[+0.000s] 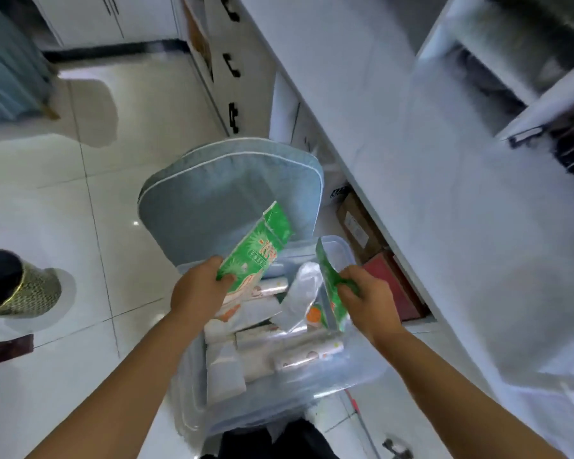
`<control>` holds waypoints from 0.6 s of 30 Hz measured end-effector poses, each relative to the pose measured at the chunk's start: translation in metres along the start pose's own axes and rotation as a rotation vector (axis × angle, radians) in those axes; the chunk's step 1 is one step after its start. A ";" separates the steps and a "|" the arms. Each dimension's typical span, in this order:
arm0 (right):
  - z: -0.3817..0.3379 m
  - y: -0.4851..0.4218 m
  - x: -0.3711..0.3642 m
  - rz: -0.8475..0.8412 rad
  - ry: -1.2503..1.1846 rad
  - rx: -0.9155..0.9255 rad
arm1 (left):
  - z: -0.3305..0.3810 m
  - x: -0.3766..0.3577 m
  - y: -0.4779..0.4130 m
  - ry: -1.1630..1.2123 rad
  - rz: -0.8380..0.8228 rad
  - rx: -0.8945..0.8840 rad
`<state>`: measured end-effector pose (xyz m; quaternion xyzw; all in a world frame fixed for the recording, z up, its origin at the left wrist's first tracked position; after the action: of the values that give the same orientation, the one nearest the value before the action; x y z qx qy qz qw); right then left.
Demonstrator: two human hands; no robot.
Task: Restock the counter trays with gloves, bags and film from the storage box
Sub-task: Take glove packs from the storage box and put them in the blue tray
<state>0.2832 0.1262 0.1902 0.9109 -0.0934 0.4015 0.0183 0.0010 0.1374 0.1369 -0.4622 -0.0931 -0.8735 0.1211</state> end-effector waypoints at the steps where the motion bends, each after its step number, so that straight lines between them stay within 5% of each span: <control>1: -0.008 -0.002 0.022 0.016 -0.019 -0.013 | 0.015 -0.003 -0.002 0.006 -0.033 -0.038; 7: -0.063 -0.014 0.144 0.179 -0.304 -0.036 | 0.103 -0.007 -0.014 0.127 -0.184 -0.201; 13: -0.047 -0.020 0.206 0.510 -0.468 -0.171 | 0.167 -0.024 0.026 0.910 -0.592 0.203; 18: 0.000 -0.003 0.229 0.738 -0.402 -0.321 | 0.201 -0.046 0.069 1.013 -0.744 0.345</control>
<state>0.4349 0.0934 0.3589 0.8622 -0.4747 0.1768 -0.0034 0.2044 0.1327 0.2137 0.0957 -0.3171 -0.9394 -0.0880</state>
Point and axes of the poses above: each hand's wrist, its own y-axis away from the middle knuckle, its own x-axis out of the back of the hand, z = x × y, the point moved 9 cm from there along -y, towards the middle knuckle, and after that the axes turned 15 degrees about z, right-handed, at the moved point
